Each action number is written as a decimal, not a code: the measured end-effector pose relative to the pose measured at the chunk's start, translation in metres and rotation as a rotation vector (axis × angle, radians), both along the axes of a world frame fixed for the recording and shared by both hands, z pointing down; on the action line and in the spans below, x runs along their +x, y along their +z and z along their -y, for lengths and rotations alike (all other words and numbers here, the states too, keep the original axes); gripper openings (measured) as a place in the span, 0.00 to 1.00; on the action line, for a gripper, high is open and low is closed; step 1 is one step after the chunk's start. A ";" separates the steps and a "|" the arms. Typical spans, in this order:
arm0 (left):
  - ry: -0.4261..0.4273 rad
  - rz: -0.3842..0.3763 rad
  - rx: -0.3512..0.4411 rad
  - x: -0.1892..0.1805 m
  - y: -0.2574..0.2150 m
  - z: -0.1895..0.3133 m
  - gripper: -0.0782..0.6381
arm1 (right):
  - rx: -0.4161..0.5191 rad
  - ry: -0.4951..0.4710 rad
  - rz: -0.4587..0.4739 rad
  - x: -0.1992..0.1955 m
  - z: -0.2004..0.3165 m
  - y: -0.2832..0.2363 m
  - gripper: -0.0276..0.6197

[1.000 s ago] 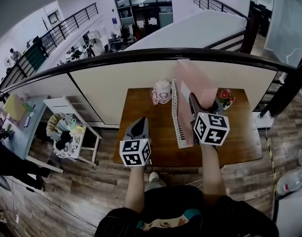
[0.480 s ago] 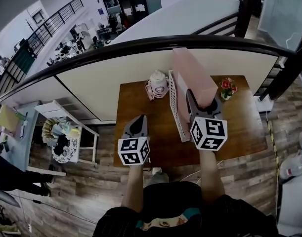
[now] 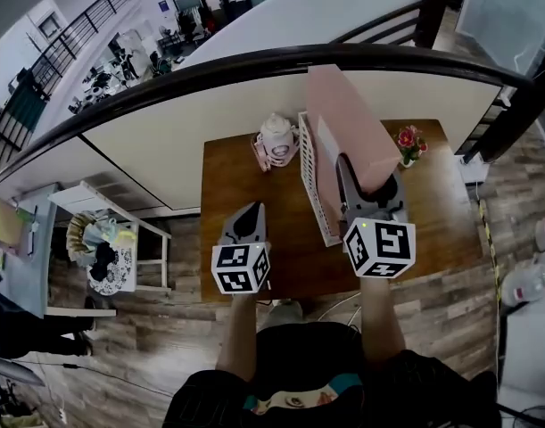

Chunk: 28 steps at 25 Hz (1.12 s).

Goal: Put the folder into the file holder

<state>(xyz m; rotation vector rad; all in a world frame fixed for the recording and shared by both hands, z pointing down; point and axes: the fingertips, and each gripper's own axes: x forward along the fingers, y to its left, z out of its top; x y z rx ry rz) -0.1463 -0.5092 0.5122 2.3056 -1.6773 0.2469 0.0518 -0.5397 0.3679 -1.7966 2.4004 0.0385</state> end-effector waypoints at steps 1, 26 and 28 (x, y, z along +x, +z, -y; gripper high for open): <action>0.006 0.001 -0.005 0.001 0.002 0.001 0.10 | 0.007 0.000 0.000 0.000 0.000 0.001 0.46; 0.002 0.005 -0.084 0.001 0.033 -0.022 0.10 | -0.314 -0.085 -0.153 -0.028 0.010 0.136 0.51; -0.006 0.002 -0.062 0.003 0.025 -0.025 0.10 | -0.301 -0.095 -0.149 -0.025 0.006 0.126 0.51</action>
